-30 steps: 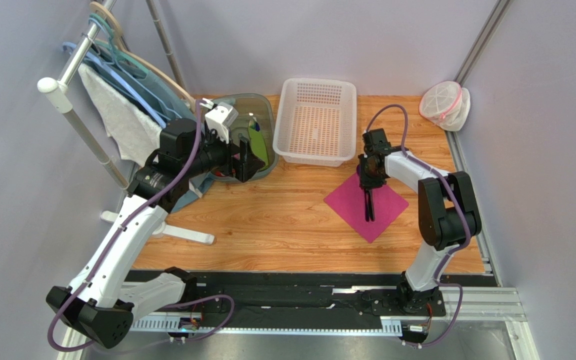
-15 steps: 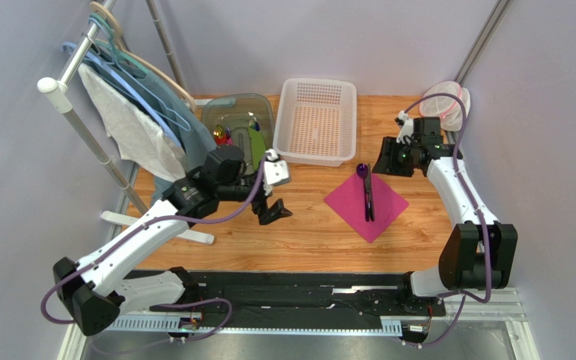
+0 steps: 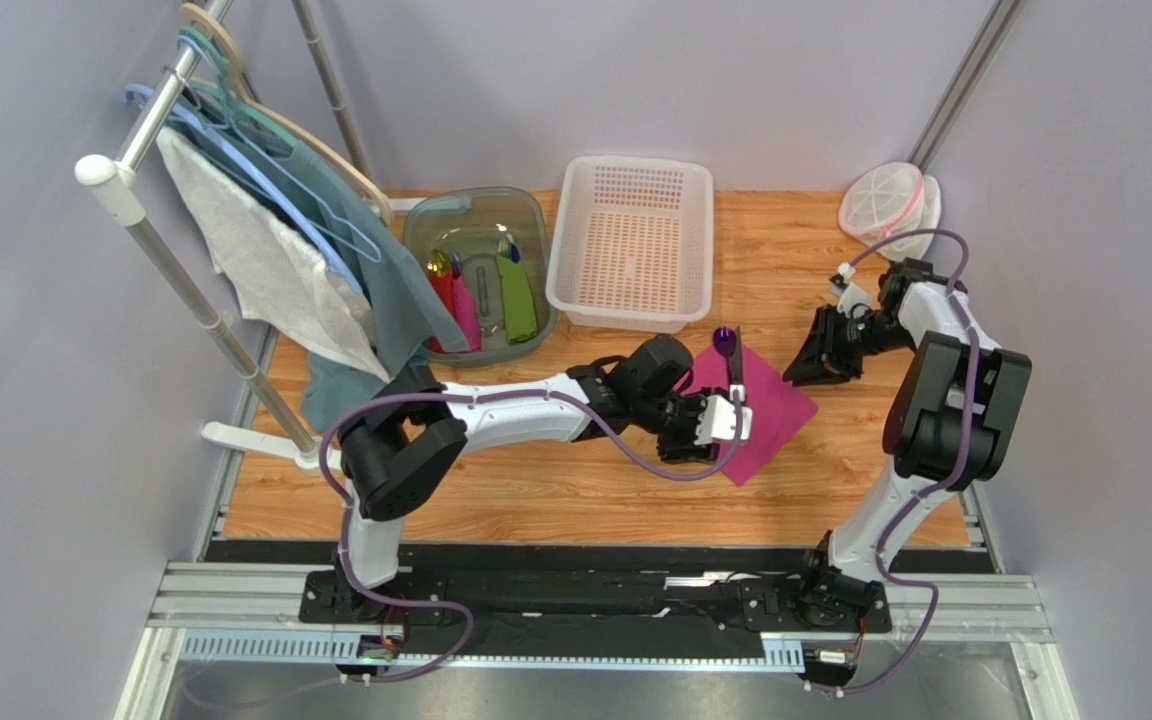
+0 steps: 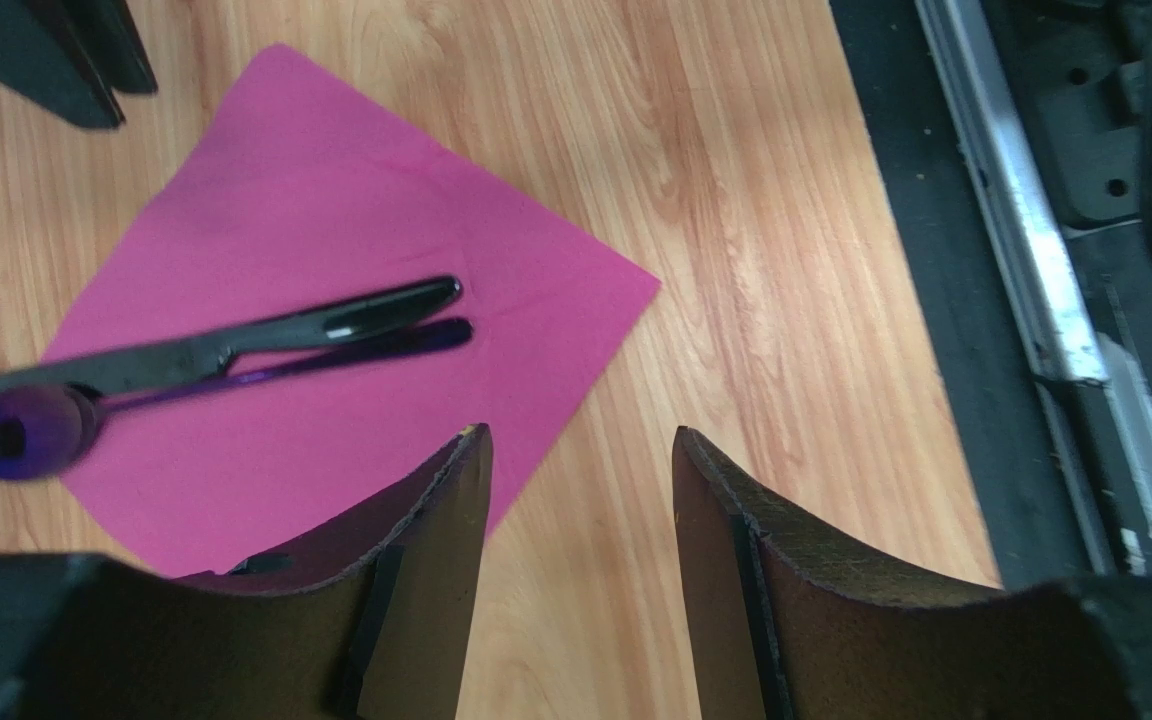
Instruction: Place the utensils on the paper napkin and roll it up
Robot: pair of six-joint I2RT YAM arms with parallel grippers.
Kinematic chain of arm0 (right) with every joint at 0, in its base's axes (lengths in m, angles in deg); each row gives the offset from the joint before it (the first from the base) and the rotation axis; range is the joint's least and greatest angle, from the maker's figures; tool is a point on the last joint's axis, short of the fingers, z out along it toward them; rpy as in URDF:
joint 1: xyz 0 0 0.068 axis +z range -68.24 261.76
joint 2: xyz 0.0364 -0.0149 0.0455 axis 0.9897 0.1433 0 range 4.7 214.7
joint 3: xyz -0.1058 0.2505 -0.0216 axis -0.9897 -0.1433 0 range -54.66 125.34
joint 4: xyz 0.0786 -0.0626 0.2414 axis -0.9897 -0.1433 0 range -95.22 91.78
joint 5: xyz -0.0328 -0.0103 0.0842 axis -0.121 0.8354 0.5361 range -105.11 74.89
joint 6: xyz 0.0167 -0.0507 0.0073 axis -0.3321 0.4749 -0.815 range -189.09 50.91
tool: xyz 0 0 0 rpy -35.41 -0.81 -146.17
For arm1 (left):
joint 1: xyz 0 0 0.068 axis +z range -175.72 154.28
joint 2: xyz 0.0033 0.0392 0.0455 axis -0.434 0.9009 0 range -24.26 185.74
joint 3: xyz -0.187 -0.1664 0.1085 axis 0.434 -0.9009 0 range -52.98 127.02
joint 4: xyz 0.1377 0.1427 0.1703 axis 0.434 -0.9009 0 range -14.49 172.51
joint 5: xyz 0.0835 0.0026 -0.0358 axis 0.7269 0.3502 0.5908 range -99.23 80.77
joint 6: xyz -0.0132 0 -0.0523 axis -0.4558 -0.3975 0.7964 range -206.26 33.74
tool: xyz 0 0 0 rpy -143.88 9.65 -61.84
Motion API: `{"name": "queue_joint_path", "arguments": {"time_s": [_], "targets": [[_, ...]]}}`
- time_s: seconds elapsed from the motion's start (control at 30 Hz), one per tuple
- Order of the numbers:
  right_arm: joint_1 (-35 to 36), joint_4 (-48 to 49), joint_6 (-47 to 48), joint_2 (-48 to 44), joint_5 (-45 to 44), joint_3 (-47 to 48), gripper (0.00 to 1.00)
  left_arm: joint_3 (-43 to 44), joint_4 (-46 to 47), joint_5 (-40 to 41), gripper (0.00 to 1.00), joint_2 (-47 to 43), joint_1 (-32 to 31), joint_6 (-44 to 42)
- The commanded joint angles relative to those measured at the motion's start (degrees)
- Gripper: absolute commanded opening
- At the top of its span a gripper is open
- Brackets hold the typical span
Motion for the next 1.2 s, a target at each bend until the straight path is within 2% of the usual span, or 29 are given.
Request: {"name": "queue_joint_path", "arguments": {"time_s": [0.0,0.1,0.23,0.5,0.93,1.17], "targets": [[0.59,-1.1,4.44,-1.16,1.82,-1.27,0.26,2.76,5.33,2.69,0.55,1.46,0.18,-5.18],[0.59,0.32,5.05,-0.47,-0.81,-2.33,0.24,5.03,4.72,2.44,0.52,3.22,2.72,-2.73],[0.68,0.75,6.8,-0.02,-3.27,-2.51,0.23,11.45,-3.6,3.76,0.5,7.26,5.1,-0.35],[0.51,-0.3,9.09,-1.08,-2.58,-2.33,0.27,19.89,-14.52,4.81,0.46,13.06,5.45,3.17],[-0.46,-3.02,9.09,-2.66,-0.91,-0.66,0.29,27.81,-28.23,10.26,0.39,20.1,5.36,0.01],[-0.46,-3.73,9.71,-2.22,-0.91,-0.22,0.29,25.36,-32.37,10.44,0.36,19.32,5.36,-2.54]]}}
